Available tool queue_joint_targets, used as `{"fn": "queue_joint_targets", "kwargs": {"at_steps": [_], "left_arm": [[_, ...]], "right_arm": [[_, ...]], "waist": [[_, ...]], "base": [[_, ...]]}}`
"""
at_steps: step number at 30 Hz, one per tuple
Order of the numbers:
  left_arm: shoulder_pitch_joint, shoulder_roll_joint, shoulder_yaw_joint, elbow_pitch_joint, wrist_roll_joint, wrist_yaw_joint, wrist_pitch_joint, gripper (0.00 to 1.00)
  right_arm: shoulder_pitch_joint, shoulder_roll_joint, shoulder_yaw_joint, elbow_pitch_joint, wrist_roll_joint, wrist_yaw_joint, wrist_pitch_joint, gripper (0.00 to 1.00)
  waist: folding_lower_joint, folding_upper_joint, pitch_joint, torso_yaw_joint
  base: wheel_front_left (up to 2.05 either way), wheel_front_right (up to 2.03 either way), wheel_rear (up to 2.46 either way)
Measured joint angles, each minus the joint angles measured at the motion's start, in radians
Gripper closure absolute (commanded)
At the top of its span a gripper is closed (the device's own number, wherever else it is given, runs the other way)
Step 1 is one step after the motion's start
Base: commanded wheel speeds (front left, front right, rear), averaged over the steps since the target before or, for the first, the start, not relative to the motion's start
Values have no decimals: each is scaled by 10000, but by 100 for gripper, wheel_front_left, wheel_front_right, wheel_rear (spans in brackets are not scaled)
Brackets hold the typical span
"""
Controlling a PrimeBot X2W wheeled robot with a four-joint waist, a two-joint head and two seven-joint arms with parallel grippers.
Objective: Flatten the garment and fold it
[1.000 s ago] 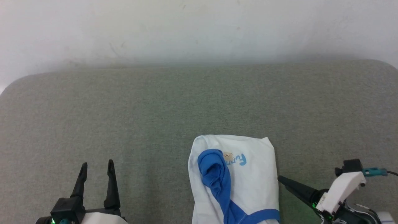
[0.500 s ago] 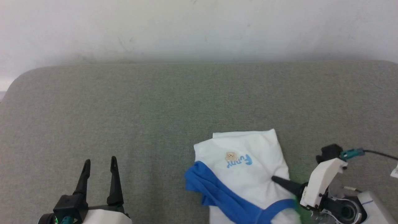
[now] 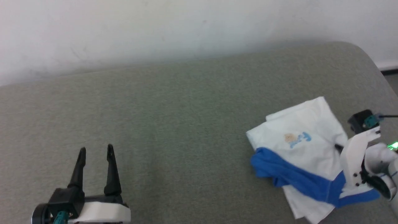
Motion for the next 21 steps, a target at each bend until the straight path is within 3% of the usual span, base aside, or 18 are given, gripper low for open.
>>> {"fn": "queue_joint_targets", "kwargs": {"at_steps": [8,15,16,17,18,21], "left_arm": [[-1254,278,-353,-552,570,-151,8,0],[-2315,679,-665,-1145,951,-360,309,0],[-2410,704,-686,-1187,984,-362,328,0],[-2475,731,-708,-1221,1011,-362,341,0],[-2520,742,-732,-1235,1018,-362,353,0],[-2639,725,-792,-1216,1016,-359,349,0]], "right_arm": [[-1191,-667,-750,1987,-807,2,-1198,100],[-2148,-1060,-2387,4242,-1363,2,-3043,100],[-2291,-1039,-2709,4554,-1396,2,-3365,72],[-2445,-997,-3064,4847,-1400,2,-3810,19],[-2588,-963,-3310,5079,-1467,0,-4251,0],[-2874,-777,-3881,5676,-1802,0,-5624,0]], "waist": [[2,0,1350,-830],[4,0,2899,-1195],[4,0,3097,-1230],[4,0,3292,-1262],[4,0,3469,-1290],[4,0,3914,-1351]], "base": [[0,0,0],[0,0,0],[0,0,0],[0,0,0],[0,0,0],[0,0,0]]}}
